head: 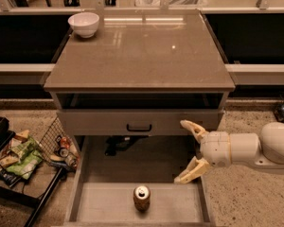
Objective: Pick orange can from middle drawer and place on counter
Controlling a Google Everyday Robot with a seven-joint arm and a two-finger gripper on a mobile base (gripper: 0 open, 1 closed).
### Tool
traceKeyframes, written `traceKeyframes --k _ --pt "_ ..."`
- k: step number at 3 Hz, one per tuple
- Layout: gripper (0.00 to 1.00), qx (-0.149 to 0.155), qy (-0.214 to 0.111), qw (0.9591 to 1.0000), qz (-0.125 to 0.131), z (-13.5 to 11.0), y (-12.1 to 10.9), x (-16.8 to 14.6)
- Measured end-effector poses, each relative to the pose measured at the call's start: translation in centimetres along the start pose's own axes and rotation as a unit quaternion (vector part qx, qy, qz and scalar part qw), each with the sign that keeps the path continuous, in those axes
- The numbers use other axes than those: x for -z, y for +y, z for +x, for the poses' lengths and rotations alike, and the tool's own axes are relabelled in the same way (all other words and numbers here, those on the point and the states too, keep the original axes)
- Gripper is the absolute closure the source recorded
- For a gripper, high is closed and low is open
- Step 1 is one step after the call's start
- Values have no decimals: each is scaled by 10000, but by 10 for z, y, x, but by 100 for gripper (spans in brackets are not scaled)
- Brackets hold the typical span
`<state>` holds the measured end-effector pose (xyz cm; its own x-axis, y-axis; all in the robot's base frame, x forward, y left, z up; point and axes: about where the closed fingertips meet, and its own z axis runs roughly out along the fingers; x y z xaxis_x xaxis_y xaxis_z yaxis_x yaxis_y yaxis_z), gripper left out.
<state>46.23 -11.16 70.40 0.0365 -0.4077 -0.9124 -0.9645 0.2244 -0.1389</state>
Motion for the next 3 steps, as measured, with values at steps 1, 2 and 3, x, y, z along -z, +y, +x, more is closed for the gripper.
traceKeyframes --k 1,2,3 --pt "0 -57 -102 9999 -74 31 12 -27" --pt "0 -227 -538 9979 -269 87 30 -69" --pt "0 -450 -916 9936 -487 135 47 -105"
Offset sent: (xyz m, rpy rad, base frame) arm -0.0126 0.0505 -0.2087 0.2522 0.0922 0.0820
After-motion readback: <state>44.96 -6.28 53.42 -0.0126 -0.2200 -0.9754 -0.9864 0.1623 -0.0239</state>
